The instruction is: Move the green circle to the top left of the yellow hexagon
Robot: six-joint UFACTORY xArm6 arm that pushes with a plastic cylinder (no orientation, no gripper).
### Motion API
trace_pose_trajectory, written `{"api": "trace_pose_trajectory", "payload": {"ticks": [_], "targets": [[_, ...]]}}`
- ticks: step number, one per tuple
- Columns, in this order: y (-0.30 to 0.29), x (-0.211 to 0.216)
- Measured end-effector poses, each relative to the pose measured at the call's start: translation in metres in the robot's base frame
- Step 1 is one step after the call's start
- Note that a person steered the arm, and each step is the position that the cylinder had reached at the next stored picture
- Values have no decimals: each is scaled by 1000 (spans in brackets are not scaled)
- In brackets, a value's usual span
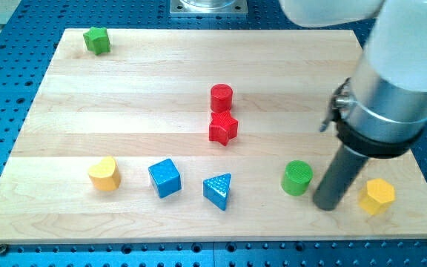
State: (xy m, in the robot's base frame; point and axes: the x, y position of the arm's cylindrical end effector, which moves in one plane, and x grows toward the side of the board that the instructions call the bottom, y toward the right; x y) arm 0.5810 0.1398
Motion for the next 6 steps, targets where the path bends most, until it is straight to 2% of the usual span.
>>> {"api": "trace_pose_trajectory", "payload": {"ticks": [1,2,3,4,5,6], "targets": [[-53,16],[-63,2],[-46,-16],[-8,-13],[5,-13],[-6,-13]]}}
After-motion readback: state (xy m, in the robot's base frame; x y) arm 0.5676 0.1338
